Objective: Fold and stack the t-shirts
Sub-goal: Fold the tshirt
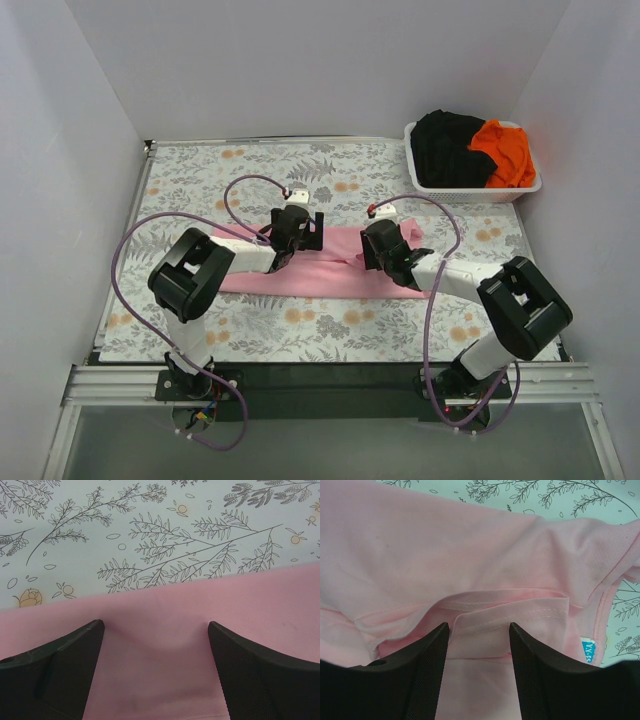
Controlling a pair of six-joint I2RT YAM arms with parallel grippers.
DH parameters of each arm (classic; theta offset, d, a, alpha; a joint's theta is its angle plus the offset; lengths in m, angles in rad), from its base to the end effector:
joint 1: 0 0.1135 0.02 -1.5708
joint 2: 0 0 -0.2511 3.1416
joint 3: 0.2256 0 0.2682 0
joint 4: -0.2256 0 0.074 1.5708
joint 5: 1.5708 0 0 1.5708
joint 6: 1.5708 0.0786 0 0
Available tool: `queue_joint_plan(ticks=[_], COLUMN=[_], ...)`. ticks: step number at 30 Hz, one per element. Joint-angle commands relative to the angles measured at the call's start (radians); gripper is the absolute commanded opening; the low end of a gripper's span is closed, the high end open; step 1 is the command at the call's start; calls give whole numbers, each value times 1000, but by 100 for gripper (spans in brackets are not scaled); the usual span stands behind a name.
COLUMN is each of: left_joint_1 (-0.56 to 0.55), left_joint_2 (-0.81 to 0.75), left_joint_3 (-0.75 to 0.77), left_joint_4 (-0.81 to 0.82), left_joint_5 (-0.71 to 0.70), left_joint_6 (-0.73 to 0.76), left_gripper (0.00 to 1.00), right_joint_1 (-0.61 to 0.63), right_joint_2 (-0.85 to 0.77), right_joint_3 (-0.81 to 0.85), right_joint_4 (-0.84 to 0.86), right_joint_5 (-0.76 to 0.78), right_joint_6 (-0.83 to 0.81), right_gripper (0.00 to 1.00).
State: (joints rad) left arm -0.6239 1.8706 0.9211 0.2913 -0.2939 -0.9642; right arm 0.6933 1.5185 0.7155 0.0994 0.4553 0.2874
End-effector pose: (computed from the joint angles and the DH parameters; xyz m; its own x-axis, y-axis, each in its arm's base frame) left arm 0.3486 -0.2229 0.0845 -0.5896 -0.5445 -0.5966 -0.1951 0.8128 -0.5489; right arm 0.2850 0.1919 0.1243 -0.5668 -0.1399 -0.8119 -0.1620 0.9852 -0.0567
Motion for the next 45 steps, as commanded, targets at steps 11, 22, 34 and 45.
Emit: queue_joint_plan(ticks=[11, 22, 34, 45], left_joint_1=[-2, -2, -2, -2], left_joint_2=[-16, -34, -30, -7], left_joint_3=[-21, -36, -37, -22], left_joint_4=[-24, -24, -24, -37], left_joint_5=[-27, -40, -39, -42], left_joint_6=[4, 10, 12, 13], left_gripper=[79, 79, 79, 79], right_joint_1=[-8, -17, -28, -11], right_joint_2=[-43, 66, 58, -145], right_joint_3=[56, 90, 88, -31], right_joint_4=[8, -15, -17, -59], right_joint_5=[39, 26, 28, 22], right_joint_6=[38, 67, 64, 101], right_gripper=[45, 45, 1, 1])
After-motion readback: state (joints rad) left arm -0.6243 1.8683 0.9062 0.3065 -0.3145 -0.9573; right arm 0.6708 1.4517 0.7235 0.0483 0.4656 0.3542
